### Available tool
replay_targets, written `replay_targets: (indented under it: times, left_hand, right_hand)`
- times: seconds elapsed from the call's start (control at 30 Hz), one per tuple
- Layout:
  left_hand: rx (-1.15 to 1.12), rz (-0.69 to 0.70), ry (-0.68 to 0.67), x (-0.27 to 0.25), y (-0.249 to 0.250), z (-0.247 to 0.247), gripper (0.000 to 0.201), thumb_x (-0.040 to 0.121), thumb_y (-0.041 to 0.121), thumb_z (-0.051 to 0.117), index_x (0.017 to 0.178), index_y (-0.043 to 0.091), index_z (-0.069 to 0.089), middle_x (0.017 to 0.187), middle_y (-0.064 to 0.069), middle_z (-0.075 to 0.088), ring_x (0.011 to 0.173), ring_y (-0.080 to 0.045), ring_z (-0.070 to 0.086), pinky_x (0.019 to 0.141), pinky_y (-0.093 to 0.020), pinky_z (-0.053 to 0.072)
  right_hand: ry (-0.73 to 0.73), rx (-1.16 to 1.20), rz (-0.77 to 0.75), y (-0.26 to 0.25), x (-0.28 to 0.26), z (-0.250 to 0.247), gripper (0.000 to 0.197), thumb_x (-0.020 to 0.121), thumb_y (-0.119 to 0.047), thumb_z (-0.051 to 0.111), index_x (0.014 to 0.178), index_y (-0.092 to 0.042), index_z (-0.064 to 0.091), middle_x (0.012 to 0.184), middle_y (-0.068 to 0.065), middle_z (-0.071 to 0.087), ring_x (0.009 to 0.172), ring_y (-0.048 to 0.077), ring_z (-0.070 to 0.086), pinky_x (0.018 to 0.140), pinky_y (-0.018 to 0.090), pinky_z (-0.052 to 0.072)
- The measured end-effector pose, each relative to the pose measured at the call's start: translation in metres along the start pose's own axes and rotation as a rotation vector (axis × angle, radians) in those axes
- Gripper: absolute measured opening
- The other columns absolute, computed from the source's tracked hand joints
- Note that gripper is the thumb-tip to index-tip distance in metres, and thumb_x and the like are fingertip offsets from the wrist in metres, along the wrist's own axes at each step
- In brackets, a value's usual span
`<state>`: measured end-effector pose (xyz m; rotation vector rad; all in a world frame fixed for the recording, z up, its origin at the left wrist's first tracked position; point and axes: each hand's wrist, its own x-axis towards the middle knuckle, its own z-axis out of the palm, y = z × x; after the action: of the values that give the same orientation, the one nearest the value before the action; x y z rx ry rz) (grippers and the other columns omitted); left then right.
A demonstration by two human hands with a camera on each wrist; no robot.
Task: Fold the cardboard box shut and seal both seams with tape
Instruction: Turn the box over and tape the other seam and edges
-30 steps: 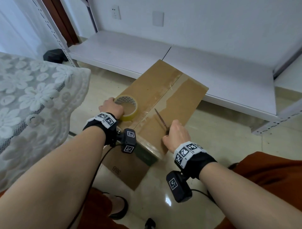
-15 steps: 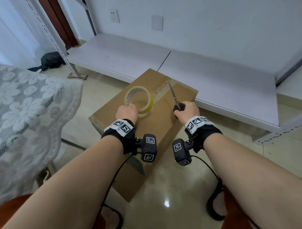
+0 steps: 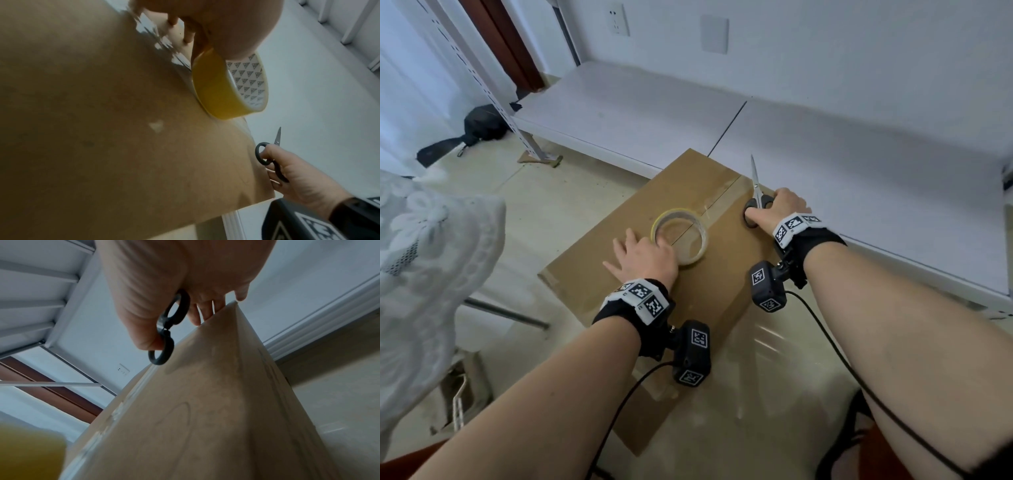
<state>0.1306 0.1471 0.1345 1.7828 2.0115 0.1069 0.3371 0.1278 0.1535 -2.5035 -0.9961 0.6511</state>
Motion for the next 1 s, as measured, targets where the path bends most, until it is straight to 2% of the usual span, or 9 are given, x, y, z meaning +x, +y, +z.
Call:
replay_targets:
  times: [0.1, 0.23, 0.43, 0.57, 0.63, 0.7, 0.8, 0.9, 1.0]
  left_hand:
    - [0.017, -0.038, -0.029, -0.003, 0.005, 0.001, 0.062, 0.1, 0.045, 0.017, 0.14, 0.008, 0.045, 0.161, 0.0, 0.008, 0.148, -0.025, -0.001, 0.116, -0.056, -0.002]
    - [0.052, -0.002, -0.067, -0.019, 0.003, 0.0, 0.064, 0.099, 0.049, 0.016, 0.139, 0.01, 0.046, 0.161, -0.004, 0.004, 0.148, -0.026, -0.003, 0.116, -0.057, -0.003]
    - [0.138, 0.147, -0.194, -0.06, -0.003, 0.007, 0.061, 0.096, 0.058, 0.016, 0.138, 0.026, 0.048, 0.161, -0.007, -0.001, 0.146, -0.035, -0.008, 0.112, -0.064, -0.004]
    - [0.16, 0.303, -0.219, -0.082, -0.015, 0.014, 0.06, 0.097, 0.057, 0.02, 0.137, 0.024, 0.049, 0.16, -0.007, 0.01, 0.146, -0.034, 0.002, 0.114, -0.059, 0.003]
    - [0.075, 0.385, -0.119, -0.089, -0.026, 0.012, 0.056, 0.099, 0.05, 0.026, 0.13, 0.015, 0.056, 0.151, -0.012, 0.034, 0.14, -0.033, 0.025, 0.113, -0.045, 0.019]
    - [-0.123, 0.355, -0.056, -0.093, -0.035, 0.005, 0.046, 0.1, 0.039, 0.034, 0.117, 0.007, 0.06, 0.124, -0.015, 0.055, 0.12, -0.034, 0.046, 0.097, -0.036, 0.035]
    - [-0.492, 0.213, -0.148, -0.094, -0.045, -0.002, 0.023, 0.1, 0.024, 0.04, 0.101, 0.01, 0.057, 0.095, -0.008, 0.062, 0.097, -0.029, 0.06, 0.085, -0.031, 0.044]
    - [-0.838, 0.063, -0.287, -0.099, -0.051, -0.011, 0.021, 0.099, 0.008, 0.04, 0.084, 0.018, 0.049, 0.094, -0.01, 0.066, 0.09, -0.033, 0.068, 0.082, -0.047, 0.055]
    - [-0.903, -0.01, -0.264, -0.102, -0.068, -0.019, 0.024, 0.087, -0.006, 0.051, 0.087, 0.017, 0.054, 0.098, -0.013, 0.066, 0.088, -0.031, 0.066, 0.069, -0.035, 0.056]
  right_hand:
    - [0.003, -0.065, 0.024, 0.008, -0.008, 0.009, 0.059, 0.068, -0.047, 0.061, 0.113, -0.011, 0.051, 0.12, 0.01, 0.05, 0.118, 0.031, 0.042, 0.098, 0.048, 0.039]
    - [0.021, -0.083, 0.065, 0.034, -0.041, 0.013, 0.061, 0.074, -0.047, 0.059, 0.124, -0.014, 0.046, 0.13, 0.009, 0.045, 0.125, 0.03, 0.037, 0.102, 0.049, 0.034]
    - [0.13, -0.067, 0.198, 0.075, -0.117, 0.015, 0.065, 0.074, -0.042, 0.064, 0.127, -0.01, 0.044, 0.13, 0.011, 0.045, 0.121, 0.03, 0.04, 0.095, 0.044, 0.038]
    - [0.205, -0.059, 0.346, 0.098, -0.159, 0.016, 0.07, 0.073, -0.041, 0.069, 0.125, -0.004, 0.04, 0.129, 0.014, 0.046, 0.12, 0.031, 0.041, 0.096, 0.046, 0.036]
    - [0.215, -0.061, 0.367, 0.107, -0.17, 0.008, 0.068, 0.073, -0.04, 0.069, 0.124, -0.004, 0.041, 0.128, 0.017, 0.046, 0.12, 0.033, 0.041, 0.096, 0.045, 0.037]
    - [0.271, -0.08, 0.293, 0.111, -0.174, 0.004, 0.061, 0.073, -0.037, 0.068, 0.119, -0.005, 0.046, 0.123, 0.017, 0.049, 0.115, 0.033, 0.044, 0.094, 0.042, 0.039]
    - [0.34, -0.035, 0.08, 0.097, -0.185, 0.007, 0.043, 0.074, -0.037, 0.061, 0.11, -0.013, 0.055, 0.117, 0.008, 0.05, 0.11, 0.026, 0.045, 0.083, 0.037, 0.043]
    - [0.246, -0.094, 0.051, 0.084, -0.191, 0.012, 0.044, 0.076, -0.043, 0.058, 0.111, -0.016, 0.057, 0.122, 0.006, 0.051, 0.113, 0.026, 0.045, 0.084, 0.035, 0.039]
    - [0.187, -0.067, 0.192, 0.093, -0.188, 0.014, 0.057, 0.07, -0.046, 0.062, 0.119, -0.018, 0.053, 0.129, 0.01, 0.048, 0.12, 0.031, 0.041, 0.098, 0.043, 0.034]
